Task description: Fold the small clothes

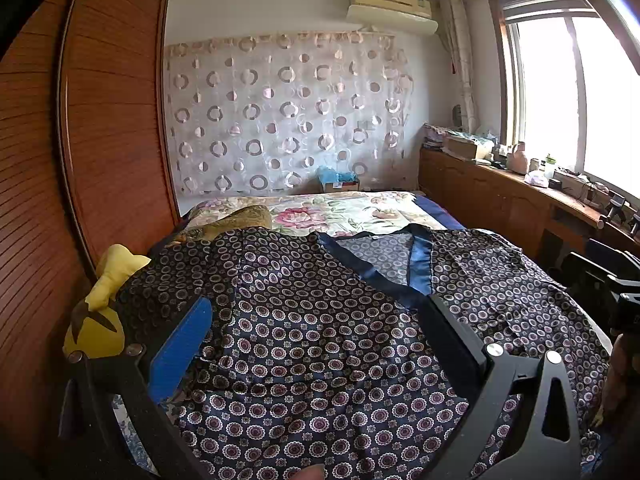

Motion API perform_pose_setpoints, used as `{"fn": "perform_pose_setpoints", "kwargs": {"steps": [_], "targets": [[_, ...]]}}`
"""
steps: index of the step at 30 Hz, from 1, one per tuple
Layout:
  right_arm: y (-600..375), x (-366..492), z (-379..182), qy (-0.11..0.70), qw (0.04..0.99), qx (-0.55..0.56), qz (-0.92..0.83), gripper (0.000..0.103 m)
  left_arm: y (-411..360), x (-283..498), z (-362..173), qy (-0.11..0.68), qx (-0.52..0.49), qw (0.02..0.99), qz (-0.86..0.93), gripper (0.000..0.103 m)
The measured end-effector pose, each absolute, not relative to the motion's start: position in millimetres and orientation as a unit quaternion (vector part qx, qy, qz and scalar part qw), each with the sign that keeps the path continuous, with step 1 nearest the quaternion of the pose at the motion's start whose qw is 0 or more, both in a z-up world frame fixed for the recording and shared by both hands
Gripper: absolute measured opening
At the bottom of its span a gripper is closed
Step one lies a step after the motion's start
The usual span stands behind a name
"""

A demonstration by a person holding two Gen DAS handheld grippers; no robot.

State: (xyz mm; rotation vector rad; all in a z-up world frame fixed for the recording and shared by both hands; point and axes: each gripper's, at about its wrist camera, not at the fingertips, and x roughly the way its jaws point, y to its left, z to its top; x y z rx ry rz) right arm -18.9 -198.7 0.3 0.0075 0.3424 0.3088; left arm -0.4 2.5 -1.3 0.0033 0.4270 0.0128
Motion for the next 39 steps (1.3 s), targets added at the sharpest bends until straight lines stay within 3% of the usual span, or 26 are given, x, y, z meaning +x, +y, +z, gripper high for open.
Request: {"fn": "perform_pose_setpoints", "kwargs": {"steps": [39], "targets": [[-198.1, -18.7, -0.4, 0.171, 0.973, 0.006, 0.154, 0.103, 0.2, -2.3, 4.6, 0.210, 0.005, 0.978, 0.007, 0.103]]}}
